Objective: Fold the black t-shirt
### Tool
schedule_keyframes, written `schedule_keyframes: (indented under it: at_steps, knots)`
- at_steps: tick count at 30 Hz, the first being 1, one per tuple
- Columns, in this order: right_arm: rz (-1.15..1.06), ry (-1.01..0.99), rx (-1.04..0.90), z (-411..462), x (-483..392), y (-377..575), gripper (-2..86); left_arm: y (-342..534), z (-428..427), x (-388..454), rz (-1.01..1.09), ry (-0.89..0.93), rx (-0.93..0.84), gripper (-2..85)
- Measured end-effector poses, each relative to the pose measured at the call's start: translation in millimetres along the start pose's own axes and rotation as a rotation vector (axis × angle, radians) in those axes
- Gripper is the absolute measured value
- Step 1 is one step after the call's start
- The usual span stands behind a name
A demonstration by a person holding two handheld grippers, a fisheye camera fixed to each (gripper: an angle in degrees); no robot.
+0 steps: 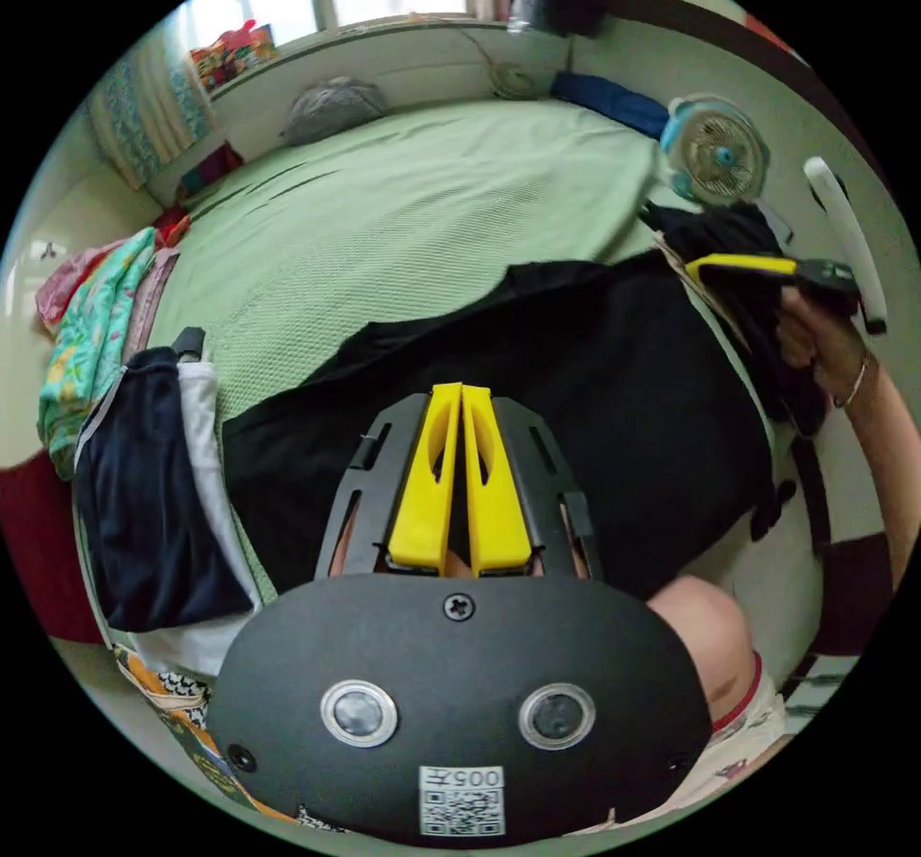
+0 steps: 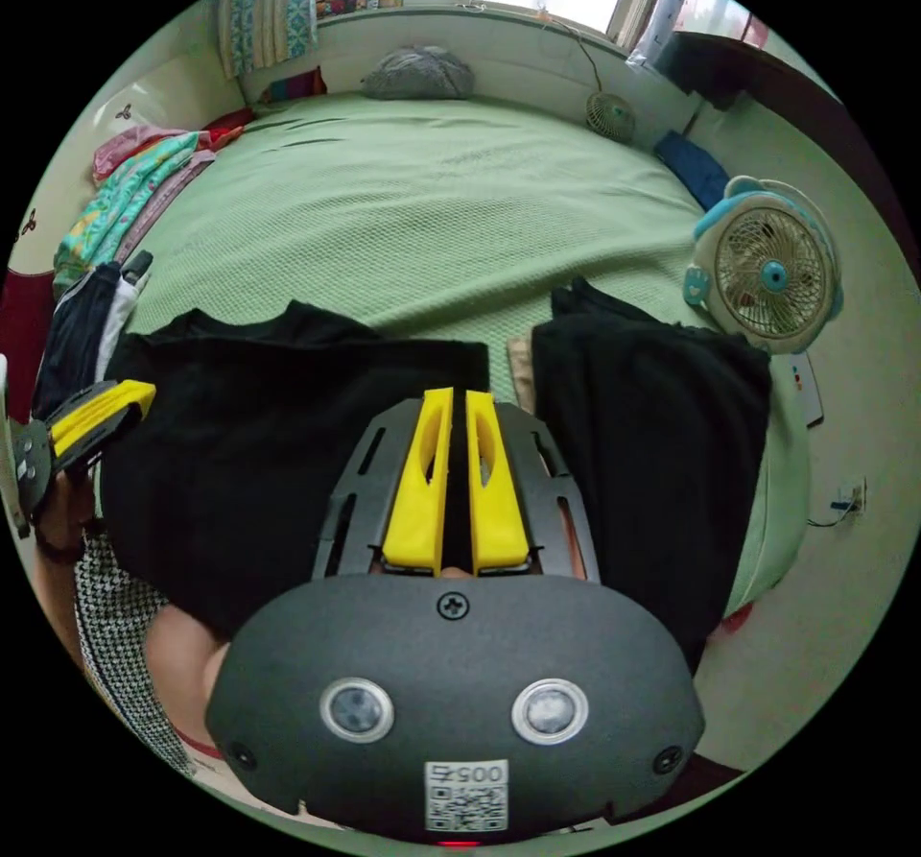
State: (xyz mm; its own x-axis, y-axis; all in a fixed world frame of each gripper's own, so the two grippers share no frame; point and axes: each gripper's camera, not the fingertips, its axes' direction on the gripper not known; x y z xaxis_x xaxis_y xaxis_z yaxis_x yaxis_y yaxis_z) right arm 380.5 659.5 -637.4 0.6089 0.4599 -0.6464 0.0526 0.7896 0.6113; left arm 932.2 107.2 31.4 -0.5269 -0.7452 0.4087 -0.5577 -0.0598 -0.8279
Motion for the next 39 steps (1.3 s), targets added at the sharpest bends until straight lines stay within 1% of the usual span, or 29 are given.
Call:
schedule_keyframes:
  at_steps: [2, 6, 11, 17, 20, 24, 27, 29, 30, 33, 35, 37, 39]
  knots:
    - [0.015, 0.001, -0.002, -10.3, 8.4, 15.3, 2.6, 18.8, -7.4, 47.1, 0.074, 0.056, 0.007, -0.3]
    - [0.045, 0.000, 0.021, -35.4, 25.5, 48.8, 2.4, 42.4, -19.1, 121.0, 0.155, 0.164, 0.025, 0.2]
    - [0.038, 0.016, 0.046, -62.4, 43.4, 81.7, 2.9, 80.7, -14.6, 224.9, 0.239, 0.309, 0.005, 4.2]
    - [0.073, 0.002, 0.082, -86.5, 68.0, 110.0, 3.3, 111.6, 20.6, 301.7, 0.207, 0.278, -0.064, 8.0]
    - [0.092, 0.000, 0.094, -92.3, 75.1, 120.1, 3.7, 121.9, 38.5, 319.2, 0.144, 0.246, -0.071, 9.4]
    - [0.096, -0.002, 0.117, -95.3, 80.1, 128.3, 3.9, 131.3, 57.4, 335.9, 0.109, 0.187, -0.102, 10.9]
    - [0.103, -0.024, 0.114, -94.7, 83.6, 128.5, 3.9, 139.3, 61.6, 348.8, 0.120, 0.101, -0.095, 10.1]
    - [0.110, -0.041, 0.112, -93.9, 85.5, 127.2, 4.0, 145.0, 59.4, 354.1, 0.124, 0.030, -0.105, 8.1]
    - [0.111, -0.053, 0.109, -92.9, 86.1, 125.8, 4.1, 146.4, 58.4, 354.1, 0.129, 0.029, -0.106, 7.7]
    - [0.108, -0.066, 0.097, -90.7, 84.1, 119.9, 4.3, 152.3, 50.2, 344.6, 0.140, 0.079, -0.124, 5.8]
    - [0.104, -0.079, 0.098, -91.0, 81.2, 114.7, 4.8, 155.3, 38.0, 328.3, 0.143, 0.186, -0.156, 4.4]
    - [0.089, -0.087, 0.094, -91.7, 76.7, 107.2, 5.7, 158.6, 23.3, 314.7, 0.172, 0.261, -0.150, 3.8]
    - [0.068, -0.097, 0.076, -91.4, 69.5, 93.6, 7.2, 162.9, 3.7, 298.1, 0.182, 0.286, -0.113, 3.6]
